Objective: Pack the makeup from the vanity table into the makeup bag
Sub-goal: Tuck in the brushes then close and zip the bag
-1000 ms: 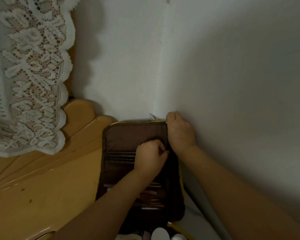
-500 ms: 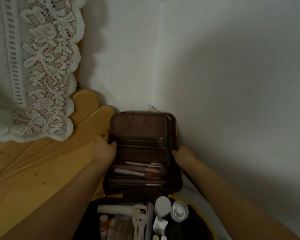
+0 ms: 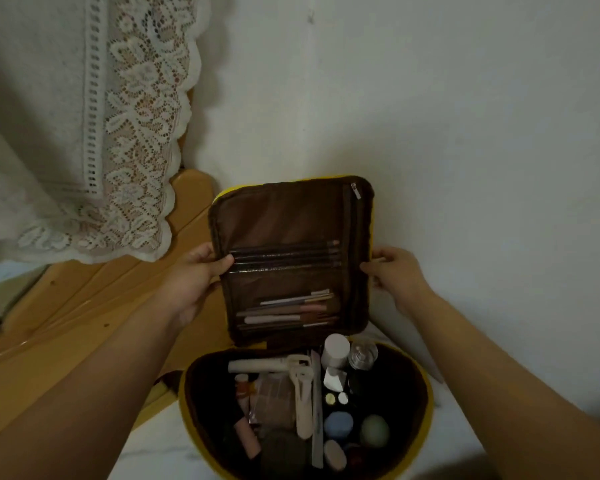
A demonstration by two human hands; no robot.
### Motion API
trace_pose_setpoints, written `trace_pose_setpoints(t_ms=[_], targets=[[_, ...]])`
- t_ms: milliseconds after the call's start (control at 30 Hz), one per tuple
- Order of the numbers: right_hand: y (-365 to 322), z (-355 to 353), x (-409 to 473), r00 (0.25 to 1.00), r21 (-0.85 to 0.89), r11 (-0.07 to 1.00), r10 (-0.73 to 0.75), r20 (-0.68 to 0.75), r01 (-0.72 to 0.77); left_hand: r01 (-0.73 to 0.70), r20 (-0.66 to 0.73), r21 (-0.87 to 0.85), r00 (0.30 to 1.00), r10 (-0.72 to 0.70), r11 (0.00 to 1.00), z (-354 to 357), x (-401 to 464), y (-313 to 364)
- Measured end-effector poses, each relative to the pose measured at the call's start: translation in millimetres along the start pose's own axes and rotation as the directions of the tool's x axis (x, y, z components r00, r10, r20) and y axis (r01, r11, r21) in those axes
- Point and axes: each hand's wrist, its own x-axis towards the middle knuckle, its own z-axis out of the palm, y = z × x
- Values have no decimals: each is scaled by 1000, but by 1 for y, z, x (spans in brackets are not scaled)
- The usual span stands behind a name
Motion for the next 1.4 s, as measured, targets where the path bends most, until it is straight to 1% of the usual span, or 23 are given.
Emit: trace_pose_setpoints(t_ms=[67, 167, 267, 400, 467, 567, 600, 667, 733, 767, 833, 867, 900, 933, 967, 1000, 1033, 1067, 1100, 1133, 1167, 1300, 1400], targets=[[-6, -6, -17, 999, 41, 998, 45, -2, -45, -26, 22, 49, 999, 25, 998, -8, -11, 0], [-9, -17, -45, 984, 101, 979, 174, 47, -178, -49, 79, 60, 996, 44, 997, -19, -29, -4], [-9, -27, -69, 961, 117, 955, 264, 89, -273, -47, 152, -27, 987, 50, 999, -28, -44, -9], [-4, -31, -92, 924, 91, 925, 352, 152, -368, 47, 179, -191, 984, -13, 981, -33, -66, -11], [-2, -33, -102, 916, 92, 921, 359, 180, -379, 56, 139, -114, 990, -40, 992, -35, -75, -13], [1, -35, -117, 928, 73, 939, 318, 194, -337, 11, 82, 182, 996, -27, 983, -34, -87, -16], [4, -34, -121, 933, 13, 948, 311, 183, -318, -16, 77, 268, 997, -5, 963, -34, -89, -18], [12, -30, -125, 963, -234, 945, 254, 93, -227, -79, 83, 429, 995, 48, 900, -32, -95, -22], [22, -24, -127, 995, -479, 874, 97, 4, -83, -116, 83, 572, 993, 84, 812, -26, -99, -29], [27, -20, -129, 1000, -556, 831, 18, -12, -22, -119, 60, 619, 993, 105, 776, -22, -103, -31], [39, -12, -137, 994, -679, 730, -110, -14, 71, -83, -24, 699, 990, 139, 711, -15, -108, -35], [46, -10, -140, 984, -754, 649, -177, -24, 98, -47, -72, 749, 986, 152, 661, -14, -109, -39], [53, -9, -143, 969, -818, 566, -242, -43, 105, 2, -116, 797, 982, 150, 603, -14, -108, -44], [59, -9, -145, 957, -855, 513, -279, -77, 81, 52, -151, 820, 980, 128, 570, -14, -108, -49], [64, -11, -145, 956, -860, 508, -269, -115, 39, 93, -176, 809, 980, 89, 580, -15, -109, -53], [65, -12, -146, 970, -807, 591, -186, -155, -15, 118, -186, 769, 981, 45, 628, -14, -110, -57], [65, -13, -146, 984, -681, 729, -53, -168, -77, 133, -185, 716, 983, 2, 685, -14, -112, -60], [66, -14, -145, 988, -511, 850, 70, -137, -131, 131, -181, 675, 984, -10, 726, -13, -114, -64], [69, -13, -143, 988, -368, 917, 139, -75, -156, 124, -184, 658, 983, -1, 743, -12, -116, -67], [73, -12, -141, 990, -301, 943, 139, -22, -139, 112, -193, 660, 981, 24, 743, -10, -118, -69], [78, -10, -141, 996, -305, 948, 90, -1, -86, 107, -204, 668, 978, 44, 736, -9, -119, -70], [91, -4, -138, 998, -426, 905, -41, -42, 19, 125, -275, 665, 958, 86, 736, -2, -127, -73], [90, -4, -135, 988, -432, 897, -135, -75, 89, 91, -322, 636, 934, 156, 766, 3, -138, -77]])
